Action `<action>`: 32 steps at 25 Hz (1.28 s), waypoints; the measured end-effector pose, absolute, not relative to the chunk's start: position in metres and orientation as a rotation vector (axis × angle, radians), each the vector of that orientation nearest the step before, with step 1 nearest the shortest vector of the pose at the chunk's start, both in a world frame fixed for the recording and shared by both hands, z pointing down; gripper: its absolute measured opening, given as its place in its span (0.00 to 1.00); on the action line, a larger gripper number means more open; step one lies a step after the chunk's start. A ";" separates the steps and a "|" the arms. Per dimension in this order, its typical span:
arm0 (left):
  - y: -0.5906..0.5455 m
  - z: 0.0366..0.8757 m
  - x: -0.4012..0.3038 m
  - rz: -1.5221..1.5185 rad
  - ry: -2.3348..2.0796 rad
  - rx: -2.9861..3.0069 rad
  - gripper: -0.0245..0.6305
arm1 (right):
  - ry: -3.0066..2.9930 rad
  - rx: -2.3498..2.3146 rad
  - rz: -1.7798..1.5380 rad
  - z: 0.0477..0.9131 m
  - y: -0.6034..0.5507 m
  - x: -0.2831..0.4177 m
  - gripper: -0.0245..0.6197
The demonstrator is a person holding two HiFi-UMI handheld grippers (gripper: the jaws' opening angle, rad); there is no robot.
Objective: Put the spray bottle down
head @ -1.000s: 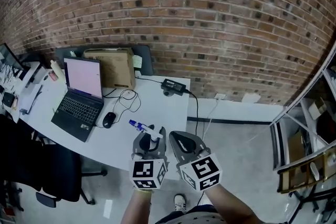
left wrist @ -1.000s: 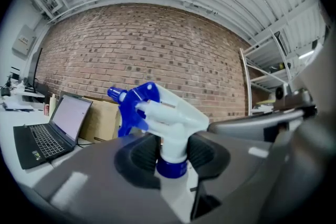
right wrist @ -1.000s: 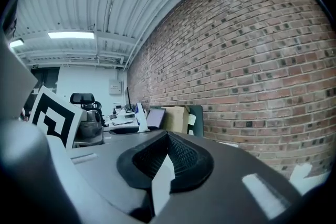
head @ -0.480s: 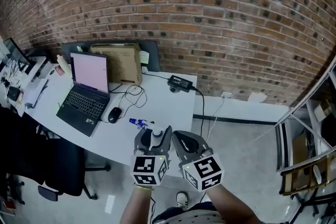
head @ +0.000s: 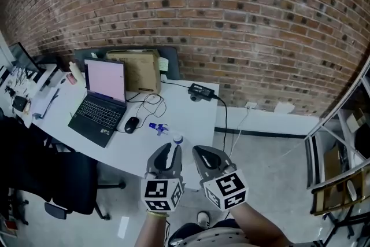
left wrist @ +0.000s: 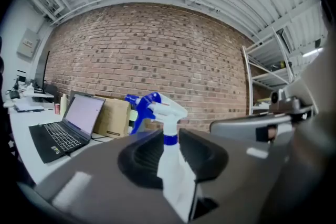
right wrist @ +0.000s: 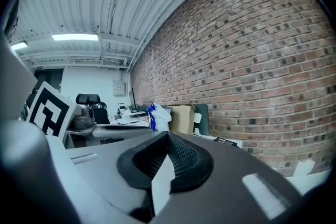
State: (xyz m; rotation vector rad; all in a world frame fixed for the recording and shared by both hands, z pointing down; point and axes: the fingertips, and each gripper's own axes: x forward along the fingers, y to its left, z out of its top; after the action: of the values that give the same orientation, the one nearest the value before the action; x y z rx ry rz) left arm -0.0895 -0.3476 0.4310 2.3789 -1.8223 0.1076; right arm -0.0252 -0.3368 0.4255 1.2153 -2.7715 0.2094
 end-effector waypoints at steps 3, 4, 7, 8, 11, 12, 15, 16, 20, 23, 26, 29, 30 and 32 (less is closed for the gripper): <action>-0.326 0.426 -0.092 0.090 -1.837 2.349 0.08 | -2.772 1.210 0.204 0.428 -0.325 -0.024 0.04; -0.319 0.424 -0.091 0.083 -1.832 2.348 0.05 | -2.773 1.204 0.199 0.429 -0.320 -0.024 0.04; -0.296 0.417 -0.085 0.061 -1.803 2.373 0.05 | -2.785 1.186 0.183 0.430 -0.303 -0.023 0.04; -0.290 0.415 -0.084 0.062 -1.798 2.374 0.05 | -2.792 1.184 0.183 0.430 -0.298 -0.022 0.04; -0.281 0.412 -0.083 0.073 -1.807 2.358 0.05 | -2.805 1.187 0.185 0.429 -0.290 -0.020 0.04; -0.280 0.412 -0.083 0.078 -1.813 2.351 0.05 | -2.804 1.186 0.180 0.428 -0.289 -0.021 0.04; -0.276 0.413 -0.083 0.096 -1.823 2.333 0.05 | -2.795 1.174 0.171 0.426 -0.286 -0.023 0.04; -0.275 0.414 -0.082 0.100 -1.823 2.328 0.05 | -2.792 1.172 0.169 0.426 -0.285 -0.023 0.04; -0.272 0.418 -0.082 0.096 -1.825 2.311 0.05 | -2.790 1.168 0.146 0.424 -0.281 -0.023 0.04; -0.269 0.419 -0.082 0.104 -1.830 2.306 0.05 | -2.795 1.162 0.142 0.423 -0.279 -0.024 0.03; -0.267 0.419 -0.082 0.104 -1.834 2.297 0.05 | -2.803 1.163 0.144 0.422 -0.277 -0.024 0.04; -0.264 0.418 -0.084 0.096 -1.843 2.290 0.05 | -2.803 1.158 0.137 0.421 -0.276 -0.026 0.04; -0.264 0.418 -0.085 0.094 -1.844 2.288 0.05 | -2.802 1.156 0.135 0.421 -0.275 -0.026 0.04; -0.263 0.419 -0.085 0.095 -1.842 2.284 0.05 | -2.802 1.156 0.134 0.422 -0.275 -0.026 0.04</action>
State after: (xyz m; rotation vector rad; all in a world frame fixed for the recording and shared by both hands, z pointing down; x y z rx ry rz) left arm -0.0852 -0.2630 0.4193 2.2844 -1.8415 0.0947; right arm -0.0261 -0.2746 0.4216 1.1560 -2.8017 0.1335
